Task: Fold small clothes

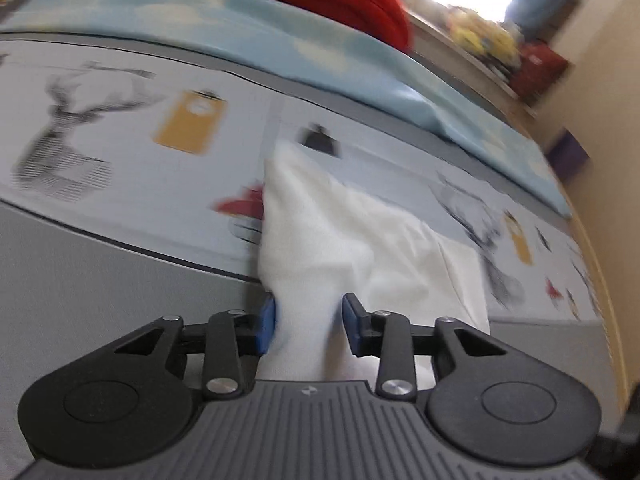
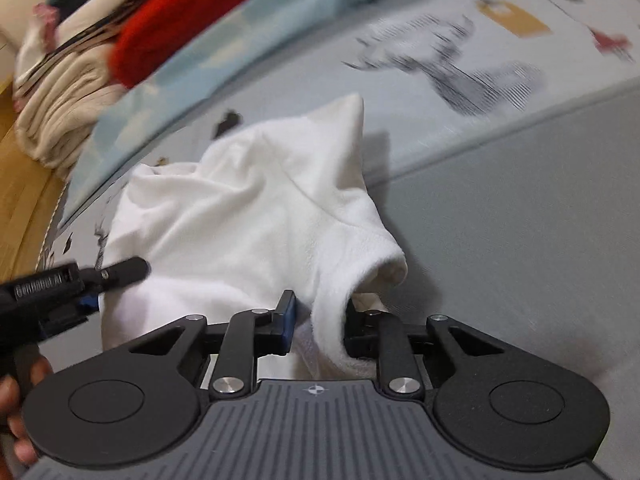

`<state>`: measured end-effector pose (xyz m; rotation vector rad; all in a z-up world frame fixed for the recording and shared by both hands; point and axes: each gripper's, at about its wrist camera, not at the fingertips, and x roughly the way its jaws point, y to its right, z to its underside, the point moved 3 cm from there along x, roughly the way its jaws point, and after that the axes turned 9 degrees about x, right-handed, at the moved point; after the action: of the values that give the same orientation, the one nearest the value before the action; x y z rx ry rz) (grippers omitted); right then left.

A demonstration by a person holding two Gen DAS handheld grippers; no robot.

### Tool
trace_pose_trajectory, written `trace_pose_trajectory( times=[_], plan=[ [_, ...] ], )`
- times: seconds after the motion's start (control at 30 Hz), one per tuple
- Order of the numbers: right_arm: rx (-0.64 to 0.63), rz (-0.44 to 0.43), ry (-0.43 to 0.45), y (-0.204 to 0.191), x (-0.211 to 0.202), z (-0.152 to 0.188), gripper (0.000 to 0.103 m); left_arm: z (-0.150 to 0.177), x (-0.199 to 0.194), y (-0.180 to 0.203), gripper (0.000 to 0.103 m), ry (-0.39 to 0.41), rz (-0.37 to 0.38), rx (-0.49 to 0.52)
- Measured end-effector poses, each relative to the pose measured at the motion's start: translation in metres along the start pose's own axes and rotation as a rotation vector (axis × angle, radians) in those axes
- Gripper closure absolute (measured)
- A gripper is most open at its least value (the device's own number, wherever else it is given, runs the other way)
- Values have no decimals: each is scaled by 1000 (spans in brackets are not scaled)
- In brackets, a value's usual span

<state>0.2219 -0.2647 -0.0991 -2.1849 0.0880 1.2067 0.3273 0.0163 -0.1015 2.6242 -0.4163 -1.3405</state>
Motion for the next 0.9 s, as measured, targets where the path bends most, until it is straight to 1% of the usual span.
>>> trace_pose_trajectory(
  times=[0.03,0.07,0.13,0.17,0.2,0.23,0.27,0.33,0.37,0.4,0.43,0.5,0.6,0.63,0.7,0.73,0.77,0.8,0.83,0.87,0.9],
  plan=[
    [-16,15,-13,-2,2,3,70,0,0,-4,60,-13,7,-5],
    [-21,21,-46,-2,4,8,68,2,2,-7,60,-42,25,-7],
    [-2,48,-68,1,4,12,68,9,10,-8,60,-119,43,-5],
    [13,53,-77,4,3,11,69,14,14,-8,60,-157,48,-6],
    [37,51,-81,10,2,9,85,16,15,-11,60,-174,45,-8],
    [60,59,-80,16,-1,9,93,20,13,-13,60,-176,35,-3],
    [81,75,-84,22,-3,8,95,25,9,-13,60,-174,29,8],
    [113,95,-90,28,-3,11,96,32,8,-13,60,-182,30,30],
    [126,96,-90,30,-4,12,96,38,9,-11,60,-197,12,61],
    [121,104,-90,31,-5,12,96,44,12,-9,55,-228,-24,108],
    [107,119,-93,32,-5,15,96,52,16,-8,55,-264,-54,141],
    [82,158,-112,34,-2,19,96,65,20,-11,54,-315,-64,143],
    [49,208,-116,36,-9,24,95,72,12,-10,53,-319,-93,193],
    [18,259,-101,36,-14,27,95,74,6,-9,53,-319,-110,213],
    [-65,411,-56,39,-27,32,94,80,-9,-5,53,-333,-139,265],
    [-78,445,-35,40,-35,33,93,81,-21,0,52,-325,-162,298],
    [-70,423,5,39,-50,32,91,81,-37,4,50,-289,-200,335],
    [-73,374,56,34,-65,30,91,80,-53,9,47,-244,-226,359],
    [-103,332,116,26,-82,30,91,79,-73,14,36,-180,-248,379],
    [-161,297,182,15,-101,34,83,79,-91,18,21,-121,-261,389],
    [-229,268,243,3,-119,41,65,80,-113,24,10,-48,-274,394]
  ],
)
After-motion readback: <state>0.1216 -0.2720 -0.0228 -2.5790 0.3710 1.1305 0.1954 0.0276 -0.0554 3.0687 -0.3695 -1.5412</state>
